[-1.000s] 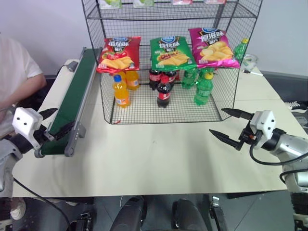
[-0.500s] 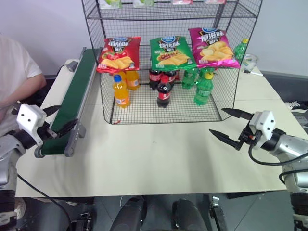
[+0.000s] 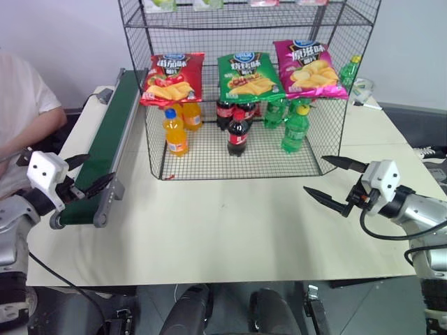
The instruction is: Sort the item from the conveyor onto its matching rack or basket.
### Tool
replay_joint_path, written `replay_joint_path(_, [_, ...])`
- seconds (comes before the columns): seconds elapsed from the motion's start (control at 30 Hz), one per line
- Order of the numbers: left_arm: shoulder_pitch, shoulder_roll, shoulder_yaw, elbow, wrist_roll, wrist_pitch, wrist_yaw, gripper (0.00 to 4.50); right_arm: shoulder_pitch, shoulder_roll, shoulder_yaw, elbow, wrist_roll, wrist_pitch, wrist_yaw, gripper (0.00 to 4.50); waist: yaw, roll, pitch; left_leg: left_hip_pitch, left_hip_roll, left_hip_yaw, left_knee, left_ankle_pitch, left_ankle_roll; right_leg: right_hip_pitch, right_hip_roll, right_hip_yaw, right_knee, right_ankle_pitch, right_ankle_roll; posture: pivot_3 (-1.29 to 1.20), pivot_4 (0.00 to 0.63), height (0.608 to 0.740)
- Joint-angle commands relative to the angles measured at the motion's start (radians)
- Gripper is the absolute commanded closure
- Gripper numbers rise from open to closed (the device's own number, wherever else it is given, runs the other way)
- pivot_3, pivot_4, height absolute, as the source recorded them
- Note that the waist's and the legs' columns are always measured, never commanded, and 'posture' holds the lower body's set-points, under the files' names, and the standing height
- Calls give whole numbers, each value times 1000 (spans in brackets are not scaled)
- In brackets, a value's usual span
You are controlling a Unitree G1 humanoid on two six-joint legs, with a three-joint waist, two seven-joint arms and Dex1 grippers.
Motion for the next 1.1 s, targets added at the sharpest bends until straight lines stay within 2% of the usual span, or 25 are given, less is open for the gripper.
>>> replay_joint_path(0.03, [-14,1,10,-10,-24,-13,-29,428,-17,2,-13,0,5,-22,-8,0,0,0,0,0,0,0,0,0,0,0,0,0,0,0,0,0,150,740])
replay_joint_path(0.5, [-34,-11,-6,50,4,-73,-41,428,-47,14,8,37,-9,-54,-1,0,0,0,0,0,0,0,-1,0,0,0,0,0,0,0,0,0,150,740])
replay_joint_path(1.1, [-1,-20,-6,9,7,-78,-7,428,-70,13,39,37,-7,-39,10,0,1,0,1,0,0,0,-1,0,0,-1,0,0,-1,0,0,0,150,740])
